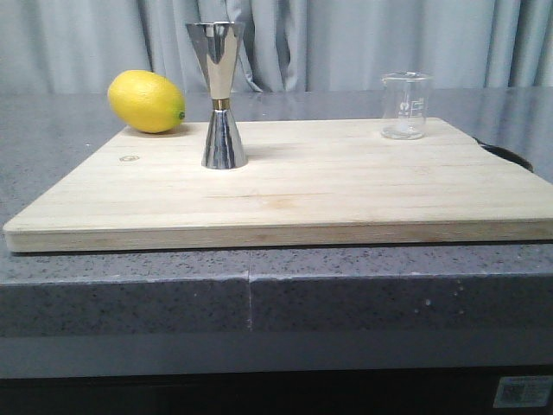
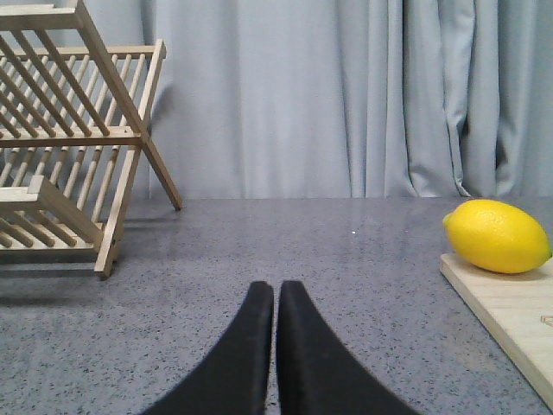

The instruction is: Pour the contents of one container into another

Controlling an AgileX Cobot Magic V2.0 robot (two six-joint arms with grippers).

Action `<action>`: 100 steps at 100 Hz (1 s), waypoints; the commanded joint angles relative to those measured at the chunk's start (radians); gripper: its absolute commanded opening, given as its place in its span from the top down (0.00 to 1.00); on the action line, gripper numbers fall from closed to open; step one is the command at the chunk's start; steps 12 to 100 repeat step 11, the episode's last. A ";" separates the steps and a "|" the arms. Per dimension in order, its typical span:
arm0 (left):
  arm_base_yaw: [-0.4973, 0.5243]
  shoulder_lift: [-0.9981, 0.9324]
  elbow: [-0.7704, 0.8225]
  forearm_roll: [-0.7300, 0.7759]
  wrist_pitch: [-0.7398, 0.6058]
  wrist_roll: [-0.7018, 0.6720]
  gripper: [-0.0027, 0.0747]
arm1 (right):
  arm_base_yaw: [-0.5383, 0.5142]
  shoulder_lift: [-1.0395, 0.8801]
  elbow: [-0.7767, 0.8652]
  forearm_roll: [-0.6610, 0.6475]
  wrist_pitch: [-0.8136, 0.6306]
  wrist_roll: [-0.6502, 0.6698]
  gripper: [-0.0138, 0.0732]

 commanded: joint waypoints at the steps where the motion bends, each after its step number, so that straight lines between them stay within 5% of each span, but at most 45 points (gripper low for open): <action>1: -0.008 -0.021 0.028 -0.003 -0.070 -0.001 0.99 | -0.006 -0.020 0.003 0.000 -0.070 -0.009 0.92; 100: -0.008 -0.021 0.028 -0.003 -0.070 -0.001 0.99 | -0.006 -0.020 0.003 0.000 -0.070 -0.009 0.92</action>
